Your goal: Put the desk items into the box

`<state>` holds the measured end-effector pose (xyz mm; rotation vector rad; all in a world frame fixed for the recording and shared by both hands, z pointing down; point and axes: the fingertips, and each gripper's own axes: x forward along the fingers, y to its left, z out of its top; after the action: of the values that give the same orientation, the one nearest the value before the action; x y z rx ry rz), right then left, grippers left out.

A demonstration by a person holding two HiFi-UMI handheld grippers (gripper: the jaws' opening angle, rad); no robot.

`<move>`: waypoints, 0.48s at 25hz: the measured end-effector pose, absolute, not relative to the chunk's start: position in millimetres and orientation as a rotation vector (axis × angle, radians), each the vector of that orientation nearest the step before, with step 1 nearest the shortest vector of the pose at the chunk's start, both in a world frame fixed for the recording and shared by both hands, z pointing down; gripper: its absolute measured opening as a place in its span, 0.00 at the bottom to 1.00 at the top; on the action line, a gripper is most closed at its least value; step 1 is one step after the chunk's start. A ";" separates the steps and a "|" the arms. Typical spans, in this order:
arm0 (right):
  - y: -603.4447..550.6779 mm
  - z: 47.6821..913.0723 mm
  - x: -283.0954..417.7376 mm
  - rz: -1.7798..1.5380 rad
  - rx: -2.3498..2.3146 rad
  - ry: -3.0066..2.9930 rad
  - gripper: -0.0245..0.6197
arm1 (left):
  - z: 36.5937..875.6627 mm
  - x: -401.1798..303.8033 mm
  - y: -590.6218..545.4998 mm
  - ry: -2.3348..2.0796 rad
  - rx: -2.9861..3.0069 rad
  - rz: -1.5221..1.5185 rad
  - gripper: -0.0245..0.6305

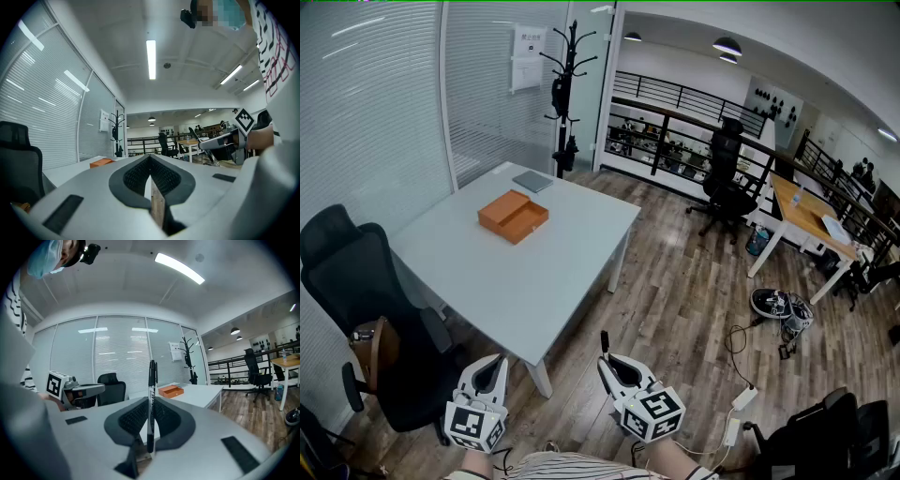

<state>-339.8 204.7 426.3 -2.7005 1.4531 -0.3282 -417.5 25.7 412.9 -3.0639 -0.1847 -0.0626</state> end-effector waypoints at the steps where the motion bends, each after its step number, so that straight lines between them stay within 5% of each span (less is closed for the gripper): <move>1: 198.4 428.4 -337.0 -0.332 -2.703 1.441 0.12 | 414.4 -414.1 18.2 -0.191 -3.064 -0.066 0.07; 12: 148.7 436.6 -312.2 -0.336 -2.723 1.384 0.13 | 427.5 -382.6 -33.3 -0.262 -3.083 -0.072 0.07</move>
<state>-312.2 148.7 436.6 -2.7229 1.3841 -0.3365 -382.6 -33.3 427.5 -3.0832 -0.2624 -0.0722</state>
